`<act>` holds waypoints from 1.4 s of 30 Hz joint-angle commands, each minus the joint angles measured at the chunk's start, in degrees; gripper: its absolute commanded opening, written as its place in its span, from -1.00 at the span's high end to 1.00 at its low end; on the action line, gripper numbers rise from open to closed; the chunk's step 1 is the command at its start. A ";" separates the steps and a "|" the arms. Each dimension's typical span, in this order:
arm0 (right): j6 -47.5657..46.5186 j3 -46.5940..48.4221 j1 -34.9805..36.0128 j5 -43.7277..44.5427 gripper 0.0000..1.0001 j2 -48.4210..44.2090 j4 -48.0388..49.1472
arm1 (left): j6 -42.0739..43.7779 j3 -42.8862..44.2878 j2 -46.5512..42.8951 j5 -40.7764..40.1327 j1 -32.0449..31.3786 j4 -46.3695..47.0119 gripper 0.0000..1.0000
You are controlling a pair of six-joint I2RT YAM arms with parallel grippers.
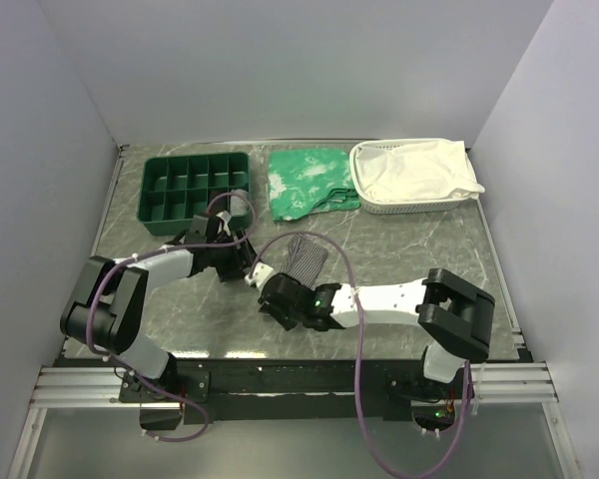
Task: Roll the underwear
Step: Roll the underwear to the center of the board.
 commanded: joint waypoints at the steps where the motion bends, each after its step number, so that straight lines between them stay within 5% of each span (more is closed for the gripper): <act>1: 2.23 -1.28 -4.73 -9.95 0.56 -4.34 4.38 | 1.06 -3.04 0.11 -6.29 0.42 -4.52 -0.47; 11: 1.44 -1.64 -15.45 -33.06 0.54 -3.11 6.31 | 0.71 -5.59 -2.96 -5.76 0.42 -2.50 -0.47; 23: 2.49 4.42 -24.86 -59.25 0.53 9.10 5.70 | 0.18 -10.76 -11.22 -5.59 0.51 1.63 -0.55; 42: 8.03 4.86 -34.36 -68.15 0.58 16.31 12.20 | -1.66 -22.20 -19.92 5.30 0.42 20.59 -0.57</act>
